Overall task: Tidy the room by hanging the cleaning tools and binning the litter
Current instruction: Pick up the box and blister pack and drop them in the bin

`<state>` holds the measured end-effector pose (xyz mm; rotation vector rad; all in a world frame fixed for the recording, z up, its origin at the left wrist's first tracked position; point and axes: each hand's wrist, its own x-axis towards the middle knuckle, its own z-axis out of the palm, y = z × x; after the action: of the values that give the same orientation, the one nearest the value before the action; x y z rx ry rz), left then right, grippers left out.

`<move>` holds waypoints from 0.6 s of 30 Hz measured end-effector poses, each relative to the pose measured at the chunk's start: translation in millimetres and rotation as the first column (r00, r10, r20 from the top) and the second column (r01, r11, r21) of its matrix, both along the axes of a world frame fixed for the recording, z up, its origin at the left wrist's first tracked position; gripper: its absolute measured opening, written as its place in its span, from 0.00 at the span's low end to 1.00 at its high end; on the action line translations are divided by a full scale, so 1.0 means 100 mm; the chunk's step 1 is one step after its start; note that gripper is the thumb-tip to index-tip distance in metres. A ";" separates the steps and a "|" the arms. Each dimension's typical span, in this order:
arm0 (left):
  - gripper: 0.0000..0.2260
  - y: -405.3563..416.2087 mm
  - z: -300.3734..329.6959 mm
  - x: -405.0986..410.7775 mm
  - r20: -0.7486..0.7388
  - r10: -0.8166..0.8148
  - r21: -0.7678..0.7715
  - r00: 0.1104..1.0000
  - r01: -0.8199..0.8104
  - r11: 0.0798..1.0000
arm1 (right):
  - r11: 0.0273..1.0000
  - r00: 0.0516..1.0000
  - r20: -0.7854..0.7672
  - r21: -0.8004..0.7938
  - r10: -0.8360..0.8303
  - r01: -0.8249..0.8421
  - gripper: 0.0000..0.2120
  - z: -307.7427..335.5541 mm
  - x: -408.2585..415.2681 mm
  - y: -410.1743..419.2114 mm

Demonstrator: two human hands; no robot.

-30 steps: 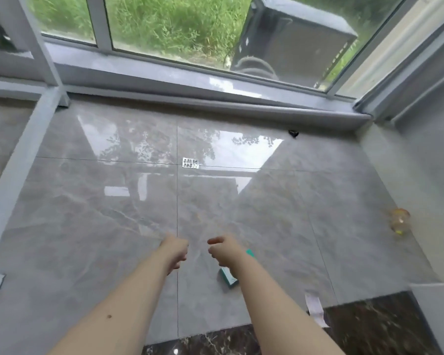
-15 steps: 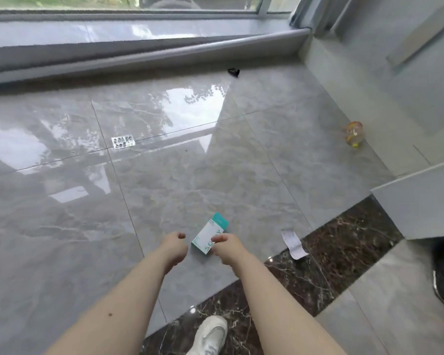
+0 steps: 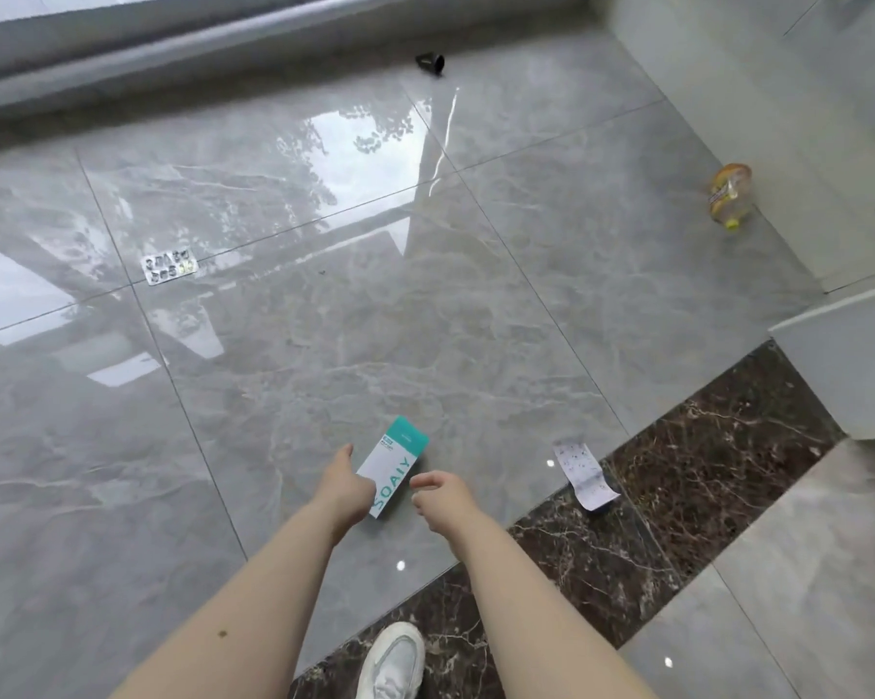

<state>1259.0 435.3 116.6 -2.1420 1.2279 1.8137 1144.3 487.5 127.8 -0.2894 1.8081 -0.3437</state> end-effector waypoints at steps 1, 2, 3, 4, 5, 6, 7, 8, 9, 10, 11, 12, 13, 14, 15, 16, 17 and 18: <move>0.30 -0.03 -0.06 -0.05 0.000 -0.006 0.004 1.000 0.006 1.000 | 1.000 1.000 -0.006 -0.001 -0.006 0.006 0.17 -0.06 -0.03 -0.02; 0.29 -0.06 -0.15 -0.10 0.003 -0.010 0.013 1.000 0.010 1.000 | 1.000 1.000 -0.004 0.002 -0.021 0.021 0.17 -0.13 -0.06 -0.04; 0.29 -0.08 -0.27 -0.14 0.011 -0.014 0.015 1.000 0.014 1.000 | 0.999 1.000 -0.002 0.009 -0.031 0.031 0.17 -0.24 -0.09 -0.06; 0.28 -0.10 -0.40 -0.18 0.023 -0.026 0.021 0.999 0.025 0.999 | 0.999 0.999 -0.003 0.014 -0.040 0.040 0.17 -0.35 -0.11 -0.08; 0.28 -0.12 -0.48 -0.19 0.026 -0.034 0.024 0.999 0.033 0.999 | 0.999 0.999 -0.004 0.017 -0.049 0.049 0.17 -0.42 -0.13 -0.09; 0.27 -0.13 -0.59 -0.21 0.026 -0.036 0.039 0.999 0.035 0.999 | 0.998 0.998 0.003 0.025 -0.058 0.058 0.17 -0.53 -0.15 -0.11; 0.26 -0.15 -0.72 -0.23 0.022 -0.035 0.043 0.999 0.034 0.998 | 0.997 0.998 0.011 0.035 -0.065 0.065 0.17 -0.64 -0.16 -0.14; 0.26 -0.16 -0.81 -0.24 0.024 -0.041 0.050 0.999 0.039 0.998 | 0.997 0.997 0.017 0.040 -0.072 0.071 0.17 -0.74 -0.17 -0.16; 0.26 -0.19 -0.92 -0.26 0.026 -0.047 0.052 0.999 0.046 0.998 | 0.996 0.996 0.018 0.044 -0.085 0.084 0.17 -0.83 -0.18 -0.19; 0.25 -0.23 -1.04 -0.28 0.030 -0.062 0.051 0.998 0.060 0.997 | 0.994 0.995 0.018 0.042 -0.101 0.100 0.18 -0.95 -0.19 -0.23; 0.25 -0.27 -1.14 -0.30 0.035 -0.073 0.044 0.997 0.071 0.996 | 0.993 0.993 0.019 0.040 -0.113 0.112 0.18 -1.06 -0.20 -0.27; 0.24 -0.29 -1.26 -0.32 0.047 -0.085 0.045 0.995 0.083 0.996 | 0.991 0.992 0.022 0.045 -0.126 0.125 0.18 -1.18 -0.20 -0.30; 0.24 -0.32 -1.35 -0.34 0.052 -0.099 0.044 0.994 0.097 0.994 | 0.989 0.990 0.025 0.053 -0.139 0.138 0.18 -1.28 -0.20 -0.33; 0.24 -0.32 -1.45 -0.36 0.056 -0.120 0.051 0.991 0.117 0.992 | 0.986 0.988 0.027 0.064 -0.153 0.151 0.19 -1.39 -0.20 -0.34; 0.24 -0.32 -1.55 -0.38 0.058 -0.137 0.054 0.989 0.134 0.989 | 0.985 0.987 0.026 0.072 -0.162 0.159 0.20 -1.49 -0.20 -0.35; 0.23 -0.33 -1.66 -0.39 0.062 -0.160 0.057 0.985 0.157 0.986 | 0.983 0.985 0.022 0.075 -0.171 0.169 0.21 -1.61 -0.21 -0.36; 0.23 -0.34 -1.76 -0.40 0.067 -0.185 0.055 0.980 0.181 0.982 | 0.981 0.983 0.023 0.081 -0.180 0.177 0.21 -1.72 -0.21 -0.37; 0.23 -0.36 -1.87 -0.40 0.082 -0.211 0.056 0.974 0.207 0.977 | 0.978 0.980 0.029 0.087 -0.195 0.192 0.21 -1.86 -0.21 -0.39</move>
<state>1219.0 399.6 -70.8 -1.9602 1.3200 1.6296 1123.7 448.8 -57.8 -0.0475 1.8134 -0.4058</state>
